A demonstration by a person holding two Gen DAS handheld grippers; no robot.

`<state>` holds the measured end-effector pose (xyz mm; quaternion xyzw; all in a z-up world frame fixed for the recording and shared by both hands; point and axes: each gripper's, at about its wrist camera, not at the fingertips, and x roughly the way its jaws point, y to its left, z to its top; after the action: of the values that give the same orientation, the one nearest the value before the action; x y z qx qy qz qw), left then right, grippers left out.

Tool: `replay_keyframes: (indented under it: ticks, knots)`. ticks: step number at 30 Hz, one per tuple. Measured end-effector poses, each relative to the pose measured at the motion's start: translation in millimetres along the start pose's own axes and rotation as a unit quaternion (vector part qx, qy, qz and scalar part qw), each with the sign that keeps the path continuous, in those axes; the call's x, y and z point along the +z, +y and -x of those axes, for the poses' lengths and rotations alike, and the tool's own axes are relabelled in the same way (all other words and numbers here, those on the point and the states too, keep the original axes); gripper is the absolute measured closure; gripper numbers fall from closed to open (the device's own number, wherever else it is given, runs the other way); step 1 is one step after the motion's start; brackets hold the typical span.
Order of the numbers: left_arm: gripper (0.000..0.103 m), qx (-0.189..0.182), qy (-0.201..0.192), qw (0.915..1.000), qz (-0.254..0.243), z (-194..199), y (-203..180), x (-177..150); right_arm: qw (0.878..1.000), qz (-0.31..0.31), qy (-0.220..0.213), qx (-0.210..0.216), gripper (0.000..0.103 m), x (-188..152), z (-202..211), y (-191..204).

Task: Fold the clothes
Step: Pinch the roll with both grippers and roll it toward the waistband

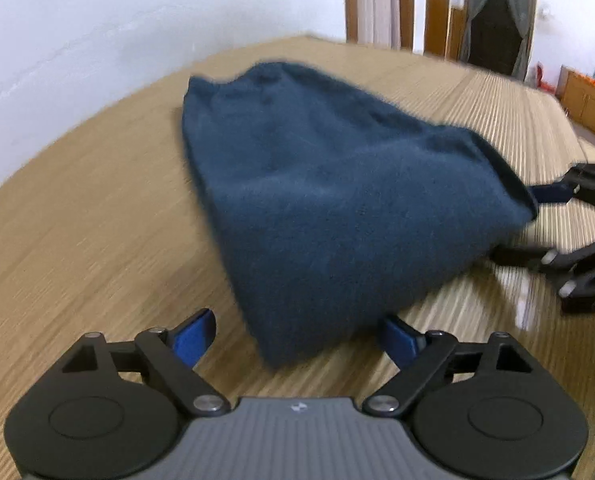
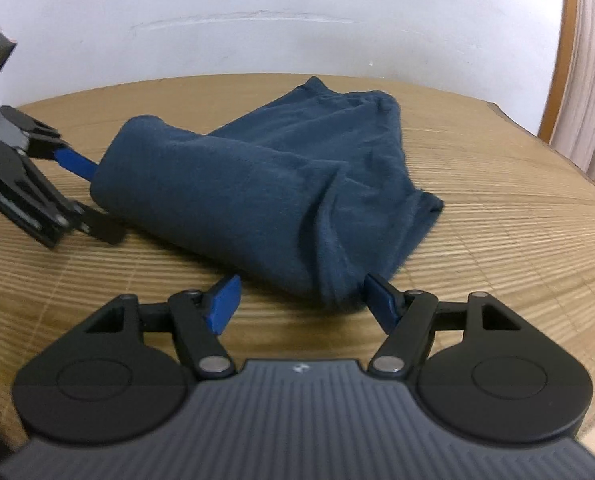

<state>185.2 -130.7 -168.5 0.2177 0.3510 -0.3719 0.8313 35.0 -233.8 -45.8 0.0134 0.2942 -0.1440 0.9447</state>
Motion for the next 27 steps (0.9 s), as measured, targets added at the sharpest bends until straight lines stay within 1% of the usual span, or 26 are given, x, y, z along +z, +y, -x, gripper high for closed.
replay_keyframes:
  ticks: [1, 2, 3, 4, 6, 7, 8, 12, 16, 18, 21, 23, 27]
  knots:
    - [0.015, -0.006, -0.006, 1.0, -0.002, -4.4, -0.9, 1.8, 1.0, 0.003, -0.003, -0.002, 0.033, -0.2, -4.5, 2.3]
    - [0.025, -0.012, -0.007, 0.9999, -0.002, -5.5, -2.1, 3.3, 1.0, 0.006, -0.007, -0.004, 0.034, -0.4, -9.1, 4.5]
    - [0.029, -0.018, -0.008, 0.9998, -0.002, -6.6, -3.3, 4.9, 1.0, 0.003, -0.009, -0.006, 0.032, 0.3, -11.3, 6.7]
    - [0.031, -0.024, -0.01, 0.9997, -0.002, -7.7, -4.5, 6.4, 1.0, -0.006, -0.008, -0.004, 0.035, 1.0, -11.2, 7.6]
    - [0.041, -0.022, -0.011, 0.9997, -0.006, -9.5, -4.9, 8.3, 1.0, -0.02, -0.005, 0.001, 0.044, 1.7, -9.5, 9.2]
    - [0.042, -0.025, -0.008, 0.9997, -0.003, -8.1, -3.8, 8.6, 1.0, -0.017, -0.005, 0.002, 0.047, 1.1, -7.0, 10.6]
    - [0.044, -0.028, -0.004, 0.9996, 0.0, -6.5, -2.7, 8.8, 1.0, -0.016, -0.004, 0.002, 0.052, 0.7, -4.2, 11.7]
    - [0.047, -0.057, 0.006, 0.9983, 0.015, 17.8, 6.3, 7.3, 0.999, -0.031, -0.001, 0.018, 0.058, 4.9, 18.5, 14.1]
    - [0.048, -0.079, 0.014, 0.996, 0.039, 48.7, 7.3, 6.1, 0.998, -0.05, -0.007, 0.034, 0.06, 7.9, 54.3, 19.3]
    - [0.048, -0.087, 0.015, 0.995, 0.046, 61.1, 7.1, 8.5, 0.997, -0.061, -0.014, 0.035, 0.06, 9.4, 69.4, 20.7]
    - [0.048, -0.073, 0.002, 0.9965, 0.04, 67.1, 4.5, 20.1, 0.997, -0.074, -0.026, 0.025, 0.06, 14.2, 78.9, 19.9]
    - [0.048, -0.065, -0.009, 0.9969, 0.044, 66.7, 5.6, 26.2, 0.996, -0.084, -0.036, 0.023, 0.06, 19.7, 74.1, 15.1]
    - [0.048, -0.051, -0.011, 0.9956, 0.079, 52.7, 17.3, 46.9, 0.994, -0.094, -0.052, 0.03, 0.06, 34.7, 55.9, -0.2]
